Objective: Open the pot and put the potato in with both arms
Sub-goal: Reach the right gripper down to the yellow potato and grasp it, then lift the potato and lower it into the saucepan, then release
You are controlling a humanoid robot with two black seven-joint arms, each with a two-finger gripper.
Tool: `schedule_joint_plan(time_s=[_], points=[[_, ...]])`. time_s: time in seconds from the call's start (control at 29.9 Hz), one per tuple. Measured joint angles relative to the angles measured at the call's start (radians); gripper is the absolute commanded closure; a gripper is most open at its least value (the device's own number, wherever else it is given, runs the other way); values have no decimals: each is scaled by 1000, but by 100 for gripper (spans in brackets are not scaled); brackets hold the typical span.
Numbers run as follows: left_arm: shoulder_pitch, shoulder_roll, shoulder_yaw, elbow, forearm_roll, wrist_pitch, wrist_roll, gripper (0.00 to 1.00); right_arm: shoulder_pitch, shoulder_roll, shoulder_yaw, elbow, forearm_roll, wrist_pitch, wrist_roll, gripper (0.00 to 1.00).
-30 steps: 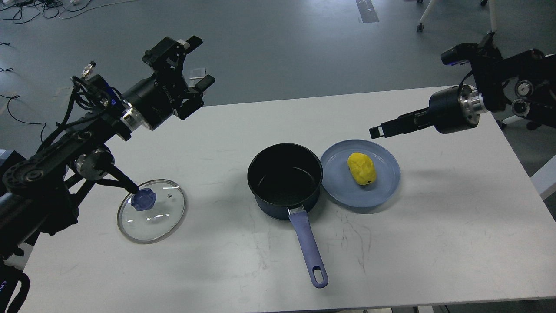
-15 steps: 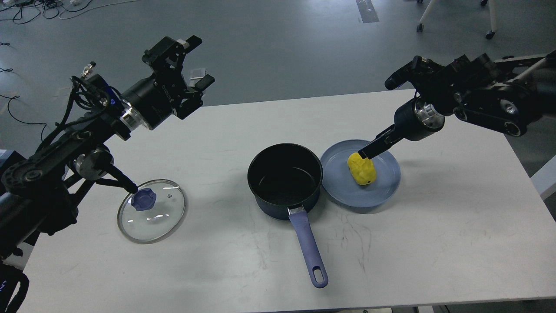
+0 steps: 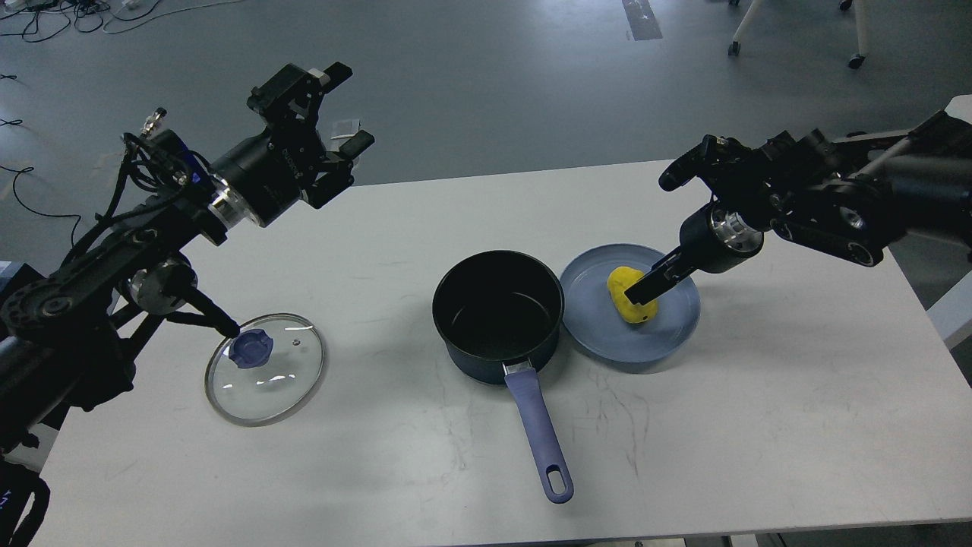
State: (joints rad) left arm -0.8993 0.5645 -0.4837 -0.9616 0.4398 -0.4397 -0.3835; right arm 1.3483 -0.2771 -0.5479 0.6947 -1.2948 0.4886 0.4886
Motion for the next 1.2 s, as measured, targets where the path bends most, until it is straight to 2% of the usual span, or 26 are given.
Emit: schedule_joint_plan(time_s=[0.43,0.54,0.6,0.64,0.7,0.74,0.77,0.8,0.84,0.94,1.2], points=[[4,2,-9,0,-1,-1,0,2,-57,49,24,-44,8,-10,0,0],[4,4,-9,0,-1,-1,0,2,-66,55,26,-56,8,-14,0,3],[5,4,-9,0,-1,-1,0,2,-76,58,26,-63,10,-25,0,12],[5,5,-9,0,-1,-1,0,2,-78,58,26,-65,13,-30,0,12],[5,6,-9,0,-1,-1,0,2,-83,59,26,-67,28,-40,0,40],[5,6,-9,0,-1,-2,0,2,-84,59,26,-67,35,-43,0,48],[5,6,-9,0,-1,-2,0,2,-85,59,26,-67,45,-47,0,62],[5,6,-9,0,-1,-2,0,2,-86,57,26,-67,54,-52,0,71],[5,6,-9,0,-1,-2,0,2,-87,56,26,-67,59,-57,0,71],[5,6,-9,0,-1,-2,1,2,-85,52,26,-64,66,-64,0,80],[5,9,-9,-2,-1,-2,3,2,-23,-10,30,0,68,-64,0,79]])
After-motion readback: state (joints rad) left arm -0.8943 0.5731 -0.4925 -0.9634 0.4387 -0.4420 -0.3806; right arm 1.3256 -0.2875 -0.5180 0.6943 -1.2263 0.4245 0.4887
